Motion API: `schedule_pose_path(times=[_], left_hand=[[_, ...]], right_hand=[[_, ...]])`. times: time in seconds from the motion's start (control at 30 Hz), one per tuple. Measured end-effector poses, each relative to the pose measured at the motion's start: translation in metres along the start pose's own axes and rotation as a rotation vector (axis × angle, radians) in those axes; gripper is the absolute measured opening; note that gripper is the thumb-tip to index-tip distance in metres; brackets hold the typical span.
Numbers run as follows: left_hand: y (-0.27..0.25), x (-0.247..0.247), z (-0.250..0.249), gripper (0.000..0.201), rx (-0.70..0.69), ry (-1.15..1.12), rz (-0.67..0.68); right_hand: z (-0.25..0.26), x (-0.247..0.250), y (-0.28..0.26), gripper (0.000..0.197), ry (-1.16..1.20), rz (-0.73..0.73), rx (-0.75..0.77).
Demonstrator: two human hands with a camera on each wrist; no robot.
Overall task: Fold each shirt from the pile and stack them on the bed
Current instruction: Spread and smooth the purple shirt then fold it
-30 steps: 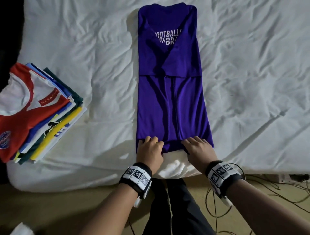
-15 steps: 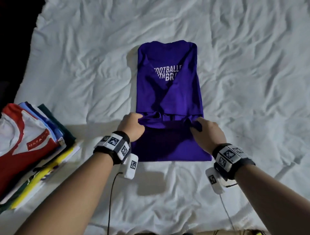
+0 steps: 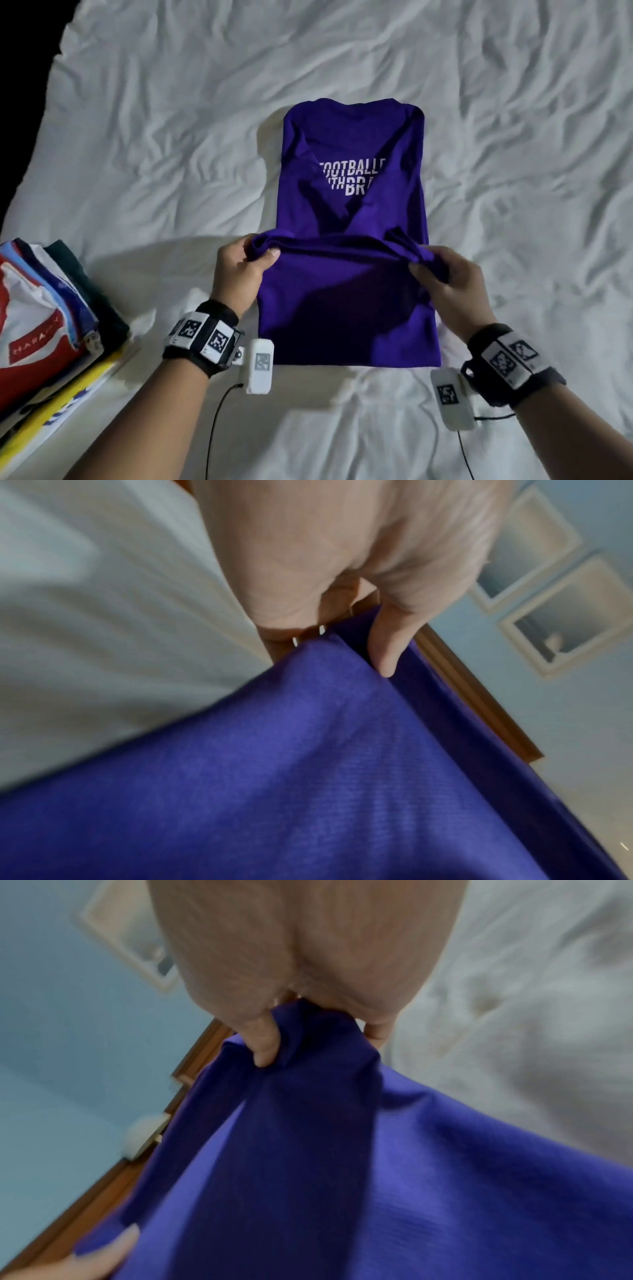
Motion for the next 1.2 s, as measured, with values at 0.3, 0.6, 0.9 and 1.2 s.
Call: schedule_pose_path(times=[0.3, 0.6, 0.9, 1.2], left_hand=[[0.032, -0.023, 0.033, 0.019, 0.227, -0.029, 0.048], [0.048, -0.044, 0.009, 0.025, 0.289, -0.381, 0.118], [0.058, -0.050, 0.020, 0.029, 0.239, -0.267, 0.211], [0.029, -0.038, -0.015, 0.091, -0.204, 0.695, -0.144]], right_hand=[[-0.048, 0.009, 0.037, 0.043, -0.049, -0.105, -0.202], [-0.041, 0.006, 0.053, 0.011, 0.075, -0.158, -0.181], [-0.033, 0.005, 0.067, 0.022, -0.201, -0.126, -0.079], [-0.006, -0.011, 0.042, 0.063, -0.602, -0.238, 0.053]])
Point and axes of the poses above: each hand's wrist, its own y-axis towards the middle knuckle, its own x-axis out of the back of the hand, z = x × y, the point moved 8 cm from there along y, towards the middle knuckle, and after that the axes turned 14 degrees about y, right-handed, at the moved point
